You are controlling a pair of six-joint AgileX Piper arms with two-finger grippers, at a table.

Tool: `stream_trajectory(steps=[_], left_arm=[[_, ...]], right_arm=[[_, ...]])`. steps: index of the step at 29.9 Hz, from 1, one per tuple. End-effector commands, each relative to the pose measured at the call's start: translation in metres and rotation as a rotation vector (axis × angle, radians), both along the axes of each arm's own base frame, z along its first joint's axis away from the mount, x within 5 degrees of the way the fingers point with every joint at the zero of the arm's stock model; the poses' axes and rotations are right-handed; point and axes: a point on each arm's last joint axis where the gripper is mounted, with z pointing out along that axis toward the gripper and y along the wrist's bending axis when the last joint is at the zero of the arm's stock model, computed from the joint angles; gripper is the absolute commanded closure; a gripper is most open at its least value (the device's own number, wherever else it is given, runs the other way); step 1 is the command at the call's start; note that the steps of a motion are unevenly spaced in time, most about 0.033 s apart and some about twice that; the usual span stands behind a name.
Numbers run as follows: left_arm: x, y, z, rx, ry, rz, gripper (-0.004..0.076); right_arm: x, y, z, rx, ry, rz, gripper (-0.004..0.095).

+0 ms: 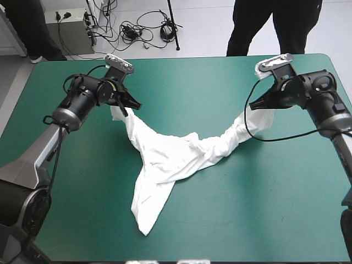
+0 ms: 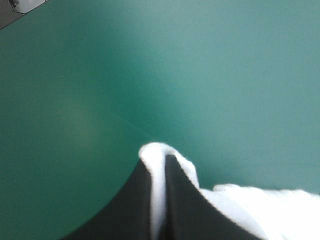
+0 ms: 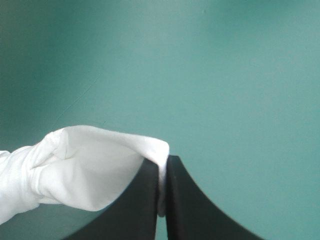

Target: Fold the cloth

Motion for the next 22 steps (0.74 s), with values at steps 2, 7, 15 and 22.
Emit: stream_trajectory(steps=[2, 7, 15, 22], left_arm=[[0.006, 0.011, 0.027, -0.078, -0.149, 0.046, 0.0732], [0.006, 0.018, 0.024, -0.063, -0.112, 0.067, 0.0586], [-0.003, 0.019, 0.029, -0.07, -0.03, 0.077, 0.0203], [-0.063, 0.028, 0.083, -0.092, 0.003, 0.084, 0.0204]], right_arm=[[0.008, -0.002, 0.008, 0.018, -0.077, -0.025, 0.0925], [0.014, -0.002, -0.002, 0.033, -0.039, -0.057, 0.0903], [0.016, -0.005, 0.003, 0.014, -0.067, -0.084, 0.0386], [-0.002, -0.015, 0.043, -0.021, -0.135, -0.147, 0.0237]])
